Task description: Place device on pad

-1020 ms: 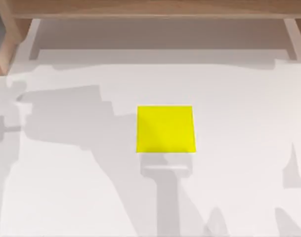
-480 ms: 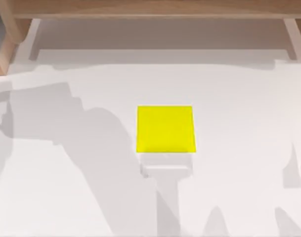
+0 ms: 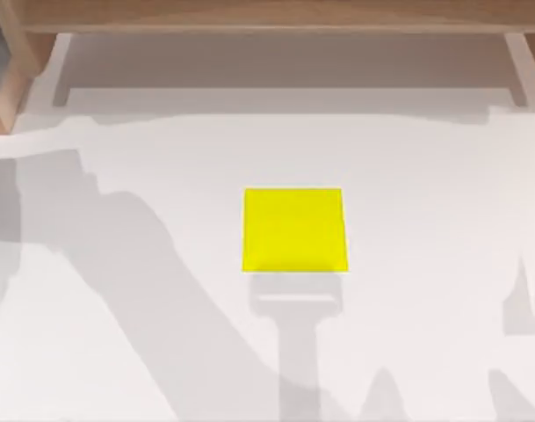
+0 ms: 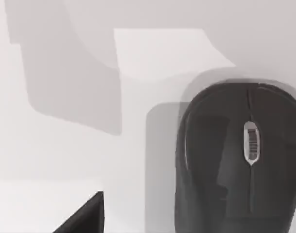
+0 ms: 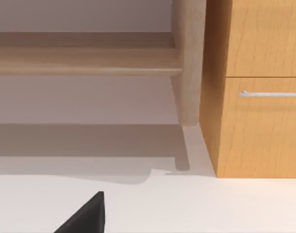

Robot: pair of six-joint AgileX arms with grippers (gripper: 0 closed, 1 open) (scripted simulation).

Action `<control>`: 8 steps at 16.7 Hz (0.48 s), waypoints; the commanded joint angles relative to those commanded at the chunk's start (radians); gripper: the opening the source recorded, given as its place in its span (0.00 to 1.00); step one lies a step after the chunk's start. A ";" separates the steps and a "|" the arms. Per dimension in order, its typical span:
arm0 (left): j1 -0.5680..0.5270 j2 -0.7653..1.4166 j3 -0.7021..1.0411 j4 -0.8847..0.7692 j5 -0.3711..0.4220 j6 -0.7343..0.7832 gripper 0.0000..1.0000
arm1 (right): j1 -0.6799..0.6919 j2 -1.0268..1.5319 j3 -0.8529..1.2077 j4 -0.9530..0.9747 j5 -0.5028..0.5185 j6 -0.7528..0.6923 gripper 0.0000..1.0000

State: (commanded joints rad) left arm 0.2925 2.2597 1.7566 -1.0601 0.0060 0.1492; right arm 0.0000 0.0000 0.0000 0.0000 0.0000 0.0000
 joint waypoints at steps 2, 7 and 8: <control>0.001 0.023 -0.058 0.080 0.000 0.001 1.00 | 0.000 0.000 0.000 0.000 0.000 0.000 1.00; 0.002 0.039 -0.092 0.122 0.000 0.002 1.00 | 0.000 0.000 0.000 0.000 0.000 0.000 1.00; 0.002 0.039 -0.092 0.122 0.000 0.002 1.00 | 0.000 0.000 0.000 0.000 0.000 0.000 1.00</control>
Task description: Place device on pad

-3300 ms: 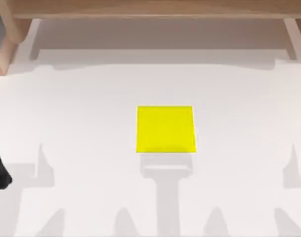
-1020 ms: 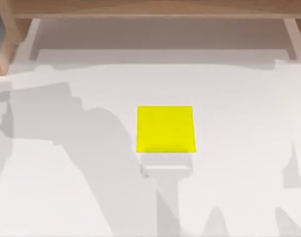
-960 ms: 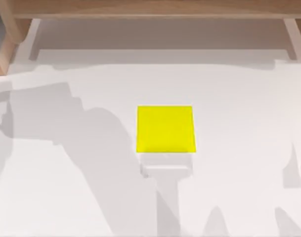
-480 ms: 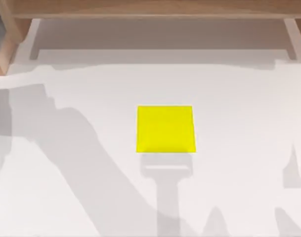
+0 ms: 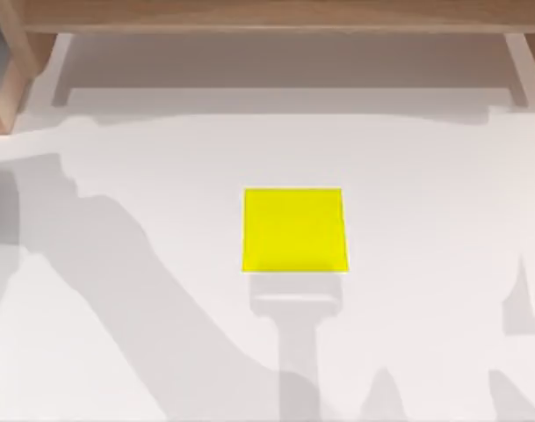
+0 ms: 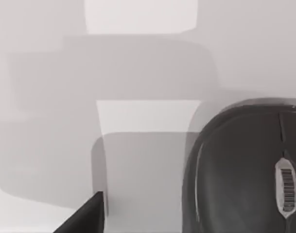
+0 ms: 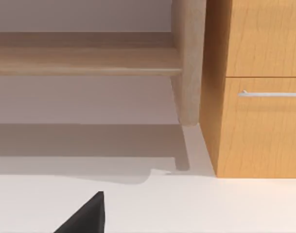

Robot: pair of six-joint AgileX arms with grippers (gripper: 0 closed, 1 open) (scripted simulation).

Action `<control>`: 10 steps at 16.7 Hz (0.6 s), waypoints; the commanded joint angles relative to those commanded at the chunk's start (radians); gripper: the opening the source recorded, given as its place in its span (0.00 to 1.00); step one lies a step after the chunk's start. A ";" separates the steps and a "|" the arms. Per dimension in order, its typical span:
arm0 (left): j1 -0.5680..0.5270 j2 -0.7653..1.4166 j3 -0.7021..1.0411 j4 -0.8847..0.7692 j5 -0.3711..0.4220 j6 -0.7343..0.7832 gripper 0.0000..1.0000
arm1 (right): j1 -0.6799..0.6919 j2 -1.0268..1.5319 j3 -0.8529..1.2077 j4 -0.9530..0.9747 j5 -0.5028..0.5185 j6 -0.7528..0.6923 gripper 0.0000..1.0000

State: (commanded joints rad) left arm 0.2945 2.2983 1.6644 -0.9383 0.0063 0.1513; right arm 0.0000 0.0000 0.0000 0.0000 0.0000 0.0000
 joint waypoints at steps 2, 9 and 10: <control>0.000 0.000 0.000 0.000 0.000 0.000 0.85 | 0.000 0.000 0.000 0.000 0.000 0.000 1.00; 0.000 0.000 0.000 0.000 0.000 0.000 0.32 | 0.000 0.000 0.000 0.000 0.000 0.000 1.00; 0.000 0.000 0.000 0.000 0.000 0.000 0.25 | 0.000 0.000 0.000 0.000 0.000 0.000 1.00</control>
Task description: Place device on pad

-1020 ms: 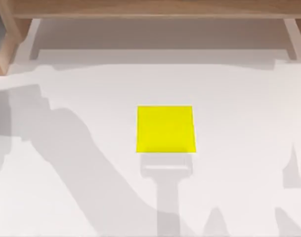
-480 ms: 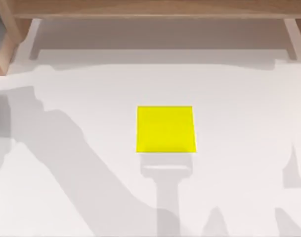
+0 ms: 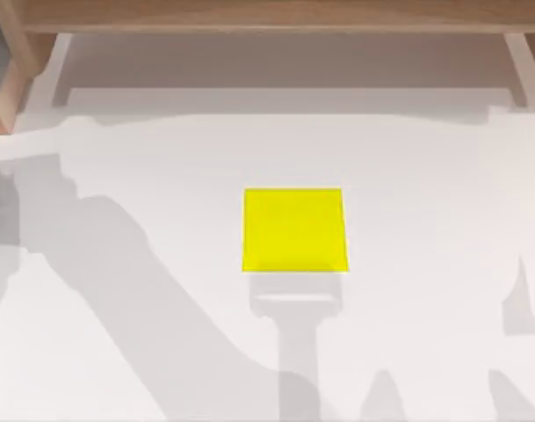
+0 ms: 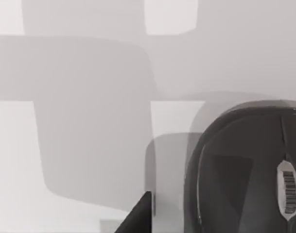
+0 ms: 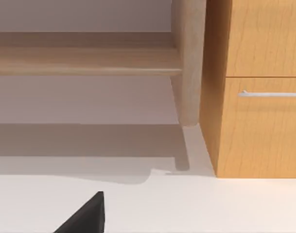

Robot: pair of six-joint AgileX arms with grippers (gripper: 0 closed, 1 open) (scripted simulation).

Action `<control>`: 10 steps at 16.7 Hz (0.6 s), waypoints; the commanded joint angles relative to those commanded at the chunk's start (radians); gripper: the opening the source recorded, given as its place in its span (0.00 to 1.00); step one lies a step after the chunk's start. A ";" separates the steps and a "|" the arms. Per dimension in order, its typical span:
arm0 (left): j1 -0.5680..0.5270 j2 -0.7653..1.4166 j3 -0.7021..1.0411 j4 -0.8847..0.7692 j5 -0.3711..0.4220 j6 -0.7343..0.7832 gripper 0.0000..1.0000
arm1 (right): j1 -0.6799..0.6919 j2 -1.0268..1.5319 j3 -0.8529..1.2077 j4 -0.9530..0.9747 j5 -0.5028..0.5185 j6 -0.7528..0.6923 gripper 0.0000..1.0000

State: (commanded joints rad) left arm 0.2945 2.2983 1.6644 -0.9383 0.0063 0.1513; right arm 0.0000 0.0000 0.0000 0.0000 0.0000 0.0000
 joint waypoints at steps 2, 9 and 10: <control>0.000 0.000 0.000 0.000 0.000 0.000 0.10 | 0.000 0.000 0.000 0.000 0.000 0.000 1.00; 0.000 0.000 0.000 0.000 0.000 0.000 0.00 | 0.000 0.000 0.000 0.000 0.000 0.000 1.00; 0.000 0.000 0.000 0.000 0.000 0.000 0.00 | 0.000 0.000 0.000 0.000 0.000 0.000 1.00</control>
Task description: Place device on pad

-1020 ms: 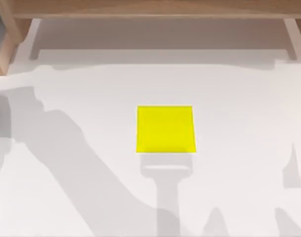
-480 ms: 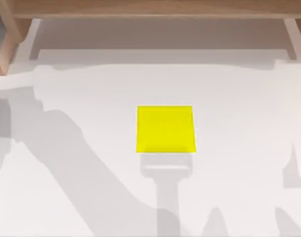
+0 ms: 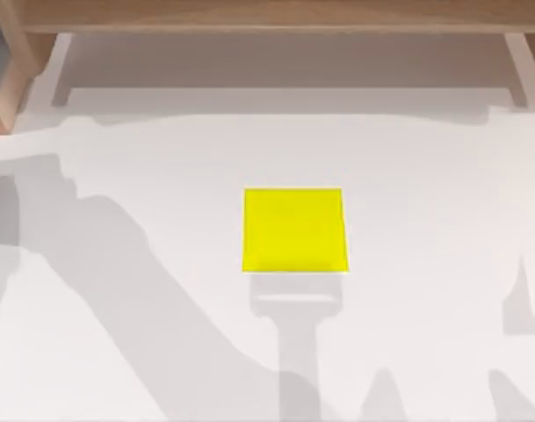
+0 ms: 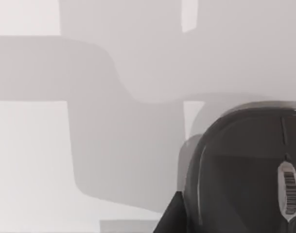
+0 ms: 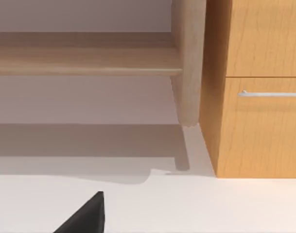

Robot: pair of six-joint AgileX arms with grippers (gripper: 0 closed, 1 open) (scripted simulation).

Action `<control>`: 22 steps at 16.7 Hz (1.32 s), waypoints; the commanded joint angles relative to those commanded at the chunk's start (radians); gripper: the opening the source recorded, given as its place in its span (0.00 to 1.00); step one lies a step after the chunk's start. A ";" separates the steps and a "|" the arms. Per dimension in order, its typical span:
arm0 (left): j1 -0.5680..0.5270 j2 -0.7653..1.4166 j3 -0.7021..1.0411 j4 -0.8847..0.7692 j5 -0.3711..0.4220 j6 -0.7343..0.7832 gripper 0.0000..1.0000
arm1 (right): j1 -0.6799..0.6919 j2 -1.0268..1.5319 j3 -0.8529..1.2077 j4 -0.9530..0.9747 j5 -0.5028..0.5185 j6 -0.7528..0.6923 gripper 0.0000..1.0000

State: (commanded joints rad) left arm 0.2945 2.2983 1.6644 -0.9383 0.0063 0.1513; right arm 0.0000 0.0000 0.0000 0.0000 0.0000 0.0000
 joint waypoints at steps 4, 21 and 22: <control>-0.002 -0.028 0.025 -0.025 0.001 0.000 0.00 | 0.000 0.000 0.000 0.000 0.000 0.000 1.00; -0.072 -0.095 0.319 -0.421 -0.008 -0.060 0.00 | 0.000 0.000 0.000 0.000 0.000 0.000 1.00; -0.115 -0.088 0.342 -0.453 -0.012 -0.094 0.00 | 0.000 0.000 0.000 0.000 0.000 0.000 1.00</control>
State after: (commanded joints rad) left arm 0.1791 2.2101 2.0067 -1.3915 -0.0058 0.0572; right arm 0.0000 0.0000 0.0000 0.0000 0.0000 0.0000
